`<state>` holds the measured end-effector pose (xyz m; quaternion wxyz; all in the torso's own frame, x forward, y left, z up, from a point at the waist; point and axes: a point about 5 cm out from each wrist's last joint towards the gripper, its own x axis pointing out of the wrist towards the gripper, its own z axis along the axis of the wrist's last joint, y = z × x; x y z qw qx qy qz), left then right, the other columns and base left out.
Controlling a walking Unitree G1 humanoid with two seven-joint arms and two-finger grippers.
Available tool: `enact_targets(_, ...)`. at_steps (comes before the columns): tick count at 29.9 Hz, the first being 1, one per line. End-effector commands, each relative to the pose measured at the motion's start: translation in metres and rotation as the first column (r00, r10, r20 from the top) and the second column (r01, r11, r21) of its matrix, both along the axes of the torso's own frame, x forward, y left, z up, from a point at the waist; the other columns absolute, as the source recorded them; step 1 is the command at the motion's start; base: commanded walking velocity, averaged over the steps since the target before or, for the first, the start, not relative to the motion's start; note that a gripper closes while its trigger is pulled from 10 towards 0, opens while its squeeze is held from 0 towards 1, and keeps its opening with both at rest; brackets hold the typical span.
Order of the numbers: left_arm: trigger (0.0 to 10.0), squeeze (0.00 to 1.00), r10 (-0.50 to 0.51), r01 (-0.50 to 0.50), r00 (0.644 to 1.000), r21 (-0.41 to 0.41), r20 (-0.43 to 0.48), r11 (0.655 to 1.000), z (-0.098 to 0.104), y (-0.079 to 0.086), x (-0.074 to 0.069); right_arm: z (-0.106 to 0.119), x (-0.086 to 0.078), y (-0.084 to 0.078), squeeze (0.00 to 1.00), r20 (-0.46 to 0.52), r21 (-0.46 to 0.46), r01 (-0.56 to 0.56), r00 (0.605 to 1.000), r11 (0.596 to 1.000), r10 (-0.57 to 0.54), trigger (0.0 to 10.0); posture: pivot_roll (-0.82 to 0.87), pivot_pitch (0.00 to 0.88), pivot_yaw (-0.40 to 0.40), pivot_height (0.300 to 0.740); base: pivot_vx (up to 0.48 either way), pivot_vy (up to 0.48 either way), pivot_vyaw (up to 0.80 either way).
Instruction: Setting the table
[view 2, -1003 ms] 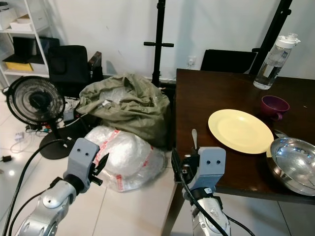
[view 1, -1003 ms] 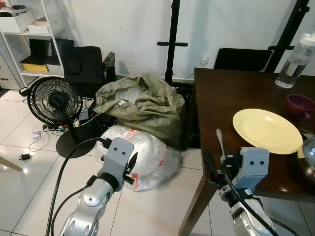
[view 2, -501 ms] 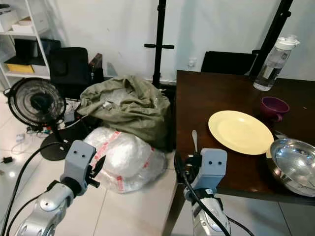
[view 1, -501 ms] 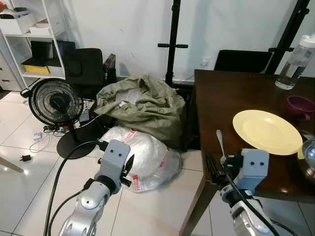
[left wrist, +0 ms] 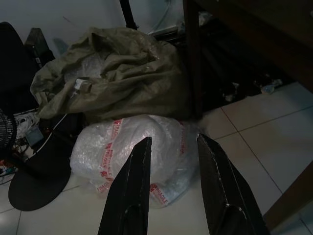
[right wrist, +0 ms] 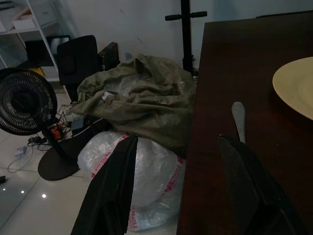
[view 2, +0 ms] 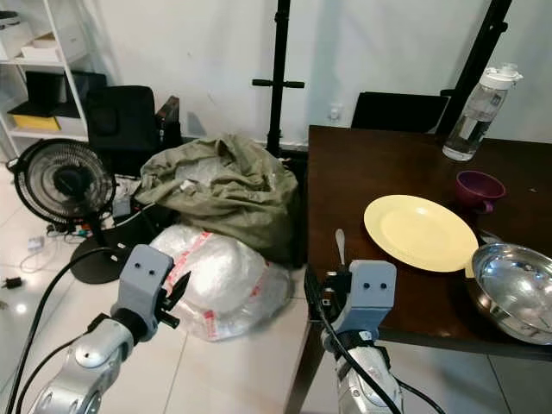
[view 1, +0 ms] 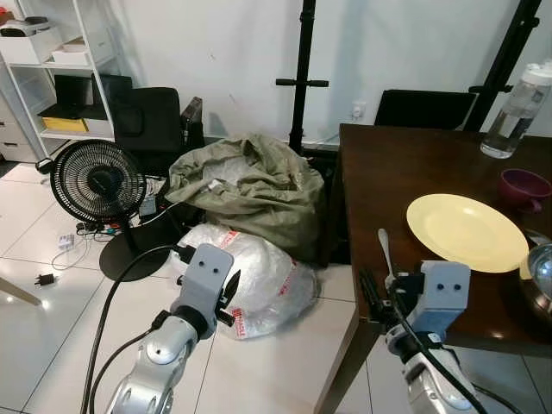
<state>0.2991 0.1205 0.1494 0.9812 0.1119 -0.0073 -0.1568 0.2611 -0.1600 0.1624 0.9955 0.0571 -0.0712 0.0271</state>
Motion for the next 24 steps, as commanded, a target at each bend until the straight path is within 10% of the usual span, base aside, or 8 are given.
enact_targets(1,10.0,0.0,0.008,-0.008,1.0,0.006,-0.019,1.0,-0.0059,0.002,-0.0011,-0.004,-0.0012,-0.0005,0.0,-0.013,0.001,0.003,1.0,1.0,-0.003,10.0,-0.04,0.077,0.093,0.74,0.0,0.0,0.0)
enact_targets(24,10.0,0.0,0.01,-0.01,1.0,0.01,-0.011,1.0,-0.0029,0.0029,0.0024,-0.0037,-0.0004,-0.0001,0.0,-0.01,0.012,0.014,1.0,1.0,-0.014,10.0,-0.05,0.076,0.1,0.74,0.0,0.0,0.0)
